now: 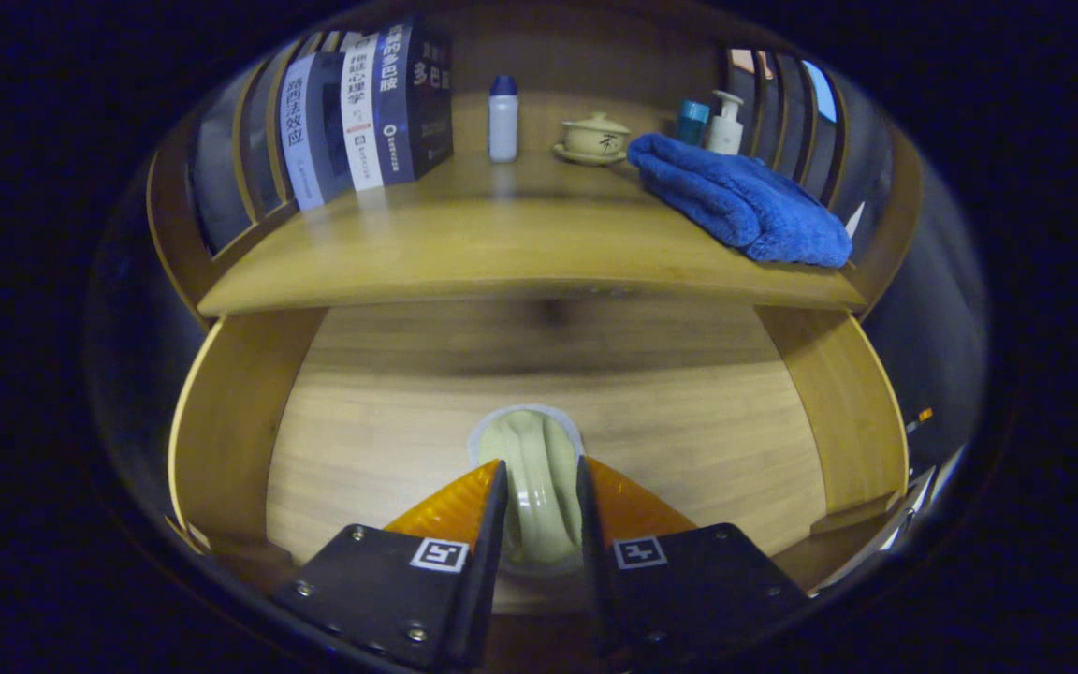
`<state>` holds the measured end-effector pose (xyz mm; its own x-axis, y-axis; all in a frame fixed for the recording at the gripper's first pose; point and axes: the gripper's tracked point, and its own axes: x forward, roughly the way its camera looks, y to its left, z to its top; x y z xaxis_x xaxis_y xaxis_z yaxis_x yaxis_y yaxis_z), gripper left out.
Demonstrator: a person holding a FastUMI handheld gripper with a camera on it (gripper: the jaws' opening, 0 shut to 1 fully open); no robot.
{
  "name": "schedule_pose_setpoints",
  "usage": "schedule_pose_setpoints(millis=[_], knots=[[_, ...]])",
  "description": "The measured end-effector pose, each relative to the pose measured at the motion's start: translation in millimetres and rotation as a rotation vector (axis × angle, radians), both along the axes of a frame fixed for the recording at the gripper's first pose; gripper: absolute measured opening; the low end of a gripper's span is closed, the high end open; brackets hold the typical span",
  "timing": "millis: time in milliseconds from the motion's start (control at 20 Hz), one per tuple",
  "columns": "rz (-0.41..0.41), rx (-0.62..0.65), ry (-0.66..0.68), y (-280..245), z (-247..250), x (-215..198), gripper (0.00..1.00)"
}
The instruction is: Pull open the drawer, take out the items inside it, and place them on the countertop above the cabinet.
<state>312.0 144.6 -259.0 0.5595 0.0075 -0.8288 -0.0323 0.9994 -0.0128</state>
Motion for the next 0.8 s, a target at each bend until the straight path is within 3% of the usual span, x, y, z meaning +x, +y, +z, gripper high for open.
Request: schedule_pose_setpoints(millis=[50, 200, 450, 800], knots=[[-0.002, -0.009, 0.017, 0, -5, -2, 0.42], [-0.008, -0.032, 0.015, -4, -5, -3, 0.16], [-0.064, -0.034, -0.065, -18, 21, 1, 0.16], [-0.190, -0.007, -0.287, -65, 115, 9, 0.16]])
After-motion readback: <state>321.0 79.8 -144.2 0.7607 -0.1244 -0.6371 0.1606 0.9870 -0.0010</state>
